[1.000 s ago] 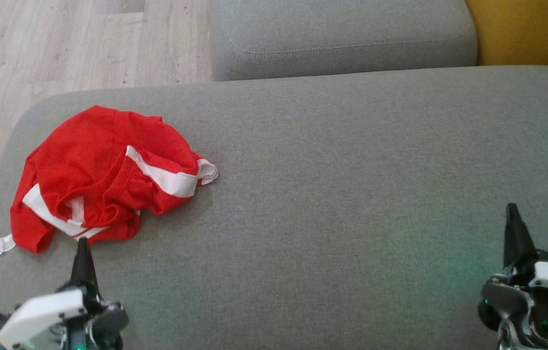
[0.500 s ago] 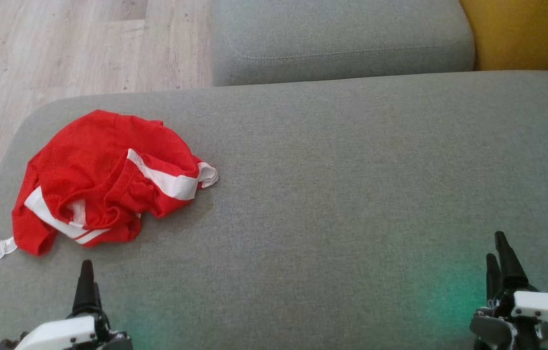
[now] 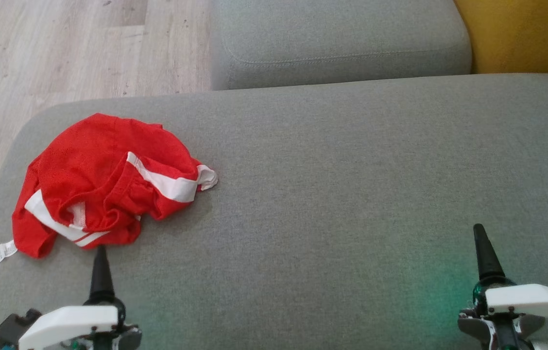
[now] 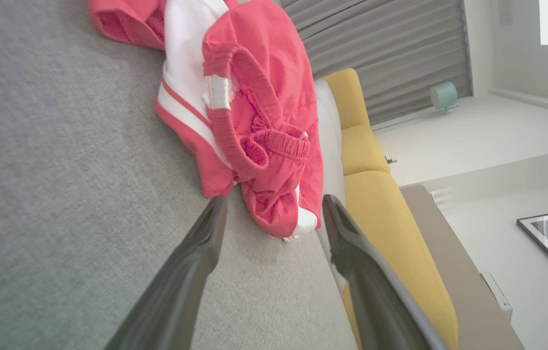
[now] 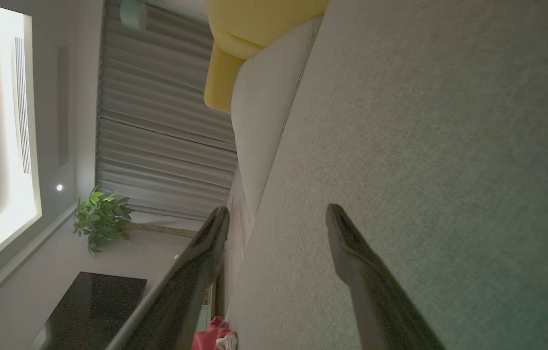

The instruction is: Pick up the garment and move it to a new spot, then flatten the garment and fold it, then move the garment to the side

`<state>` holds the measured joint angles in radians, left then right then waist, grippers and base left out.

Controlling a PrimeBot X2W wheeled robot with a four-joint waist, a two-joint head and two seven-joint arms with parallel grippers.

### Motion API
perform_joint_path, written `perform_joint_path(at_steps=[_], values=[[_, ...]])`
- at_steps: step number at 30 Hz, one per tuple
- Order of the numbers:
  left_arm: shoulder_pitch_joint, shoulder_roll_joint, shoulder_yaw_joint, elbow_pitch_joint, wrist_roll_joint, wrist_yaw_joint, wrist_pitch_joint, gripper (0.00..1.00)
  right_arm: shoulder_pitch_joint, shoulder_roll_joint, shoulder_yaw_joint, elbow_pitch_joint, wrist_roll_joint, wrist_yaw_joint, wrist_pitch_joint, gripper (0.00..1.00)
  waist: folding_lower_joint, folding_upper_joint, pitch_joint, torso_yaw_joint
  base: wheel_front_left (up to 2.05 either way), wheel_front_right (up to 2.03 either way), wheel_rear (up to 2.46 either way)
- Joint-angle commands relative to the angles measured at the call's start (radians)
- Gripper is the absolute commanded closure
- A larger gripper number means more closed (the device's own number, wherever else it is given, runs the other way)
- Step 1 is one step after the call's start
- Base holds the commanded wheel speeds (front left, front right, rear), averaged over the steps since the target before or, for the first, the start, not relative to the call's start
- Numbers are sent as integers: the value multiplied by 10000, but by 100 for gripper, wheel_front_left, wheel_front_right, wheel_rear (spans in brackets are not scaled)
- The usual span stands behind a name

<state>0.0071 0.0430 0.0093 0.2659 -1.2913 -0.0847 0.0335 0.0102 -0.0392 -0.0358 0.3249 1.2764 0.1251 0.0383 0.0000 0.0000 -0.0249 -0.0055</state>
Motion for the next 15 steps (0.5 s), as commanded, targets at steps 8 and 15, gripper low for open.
perform_joint_path(at_steps=[8, 15], values=[[-193, 36, -221, -527, 1083, 297, -301, 0, -290, -45, 332, -521, -1212, 27, -335, 0, 0, 0, -122, -68, 0, 0, 0], [-150, 39, -371, -638, 1716, 412, -476, 0, -269, -49, 471, -561, -1974, 29, -511, 0, 0, 0, -206, -137, 0, 0, 0]])
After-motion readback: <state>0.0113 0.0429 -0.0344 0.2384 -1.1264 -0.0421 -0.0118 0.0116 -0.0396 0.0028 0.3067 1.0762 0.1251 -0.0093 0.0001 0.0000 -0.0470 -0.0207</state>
